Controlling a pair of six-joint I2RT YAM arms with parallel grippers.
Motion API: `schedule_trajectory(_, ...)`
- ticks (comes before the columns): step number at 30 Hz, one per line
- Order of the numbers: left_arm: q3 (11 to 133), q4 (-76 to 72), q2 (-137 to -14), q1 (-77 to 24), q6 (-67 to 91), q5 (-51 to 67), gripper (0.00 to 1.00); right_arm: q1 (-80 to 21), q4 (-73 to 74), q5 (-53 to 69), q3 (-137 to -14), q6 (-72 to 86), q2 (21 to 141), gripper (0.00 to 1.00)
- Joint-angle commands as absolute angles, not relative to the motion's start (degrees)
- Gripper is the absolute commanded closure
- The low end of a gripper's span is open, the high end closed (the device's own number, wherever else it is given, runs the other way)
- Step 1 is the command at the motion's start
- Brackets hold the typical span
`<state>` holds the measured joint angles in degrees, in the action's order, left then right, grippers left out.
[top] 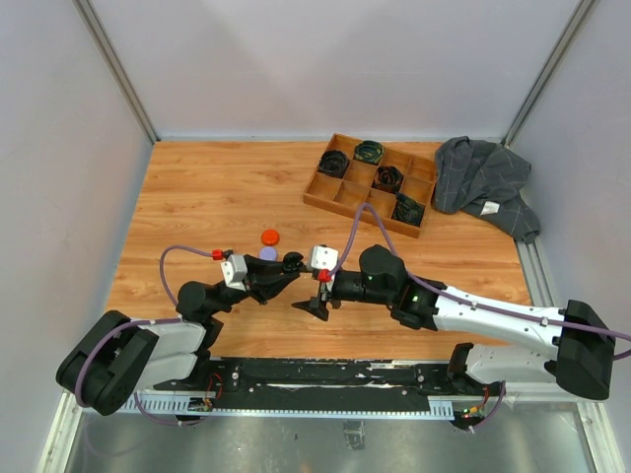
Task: Insert the wireless bluetooth earbuds into the charging case
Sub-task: Adjust the earbud with the charging case.
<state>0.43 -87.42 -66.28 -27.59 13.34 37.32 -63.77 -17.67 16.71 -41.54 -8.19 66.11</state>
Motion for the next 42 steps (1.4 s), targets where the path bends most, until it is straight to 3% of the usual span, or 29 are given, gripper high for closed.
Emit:
schedule_trajectory(1, -2.9, -98.5, -66.5, -27.9, 13.2, 37.5, 0.89, -62.4, -16.4, 21.3, -43.8, -8.0, 66.7, 0.26)
schedule_trajectory(18, -2.5, -98.6, -67.5, -27.9, 13.4, 38.1, 0.89, -62.4, -13.3, 24.1, -48.6, -9.1, 68.3, 0.26)
schedule_trajectory(27, -2.6, -98.5, -67.3, -27.9, 13.3, 37.9, 0.89, -62.4, -11.7, 15.4, -44.5, -9.9, 61.5, 0.24)
schedule_trajectory(42, -2.7, -98.7, -66.7, -27.9, 13.4, 38.2, 0.89, -62.4, -13.7, 15.5, -44.7, -9.3, 66.8, 0.26)
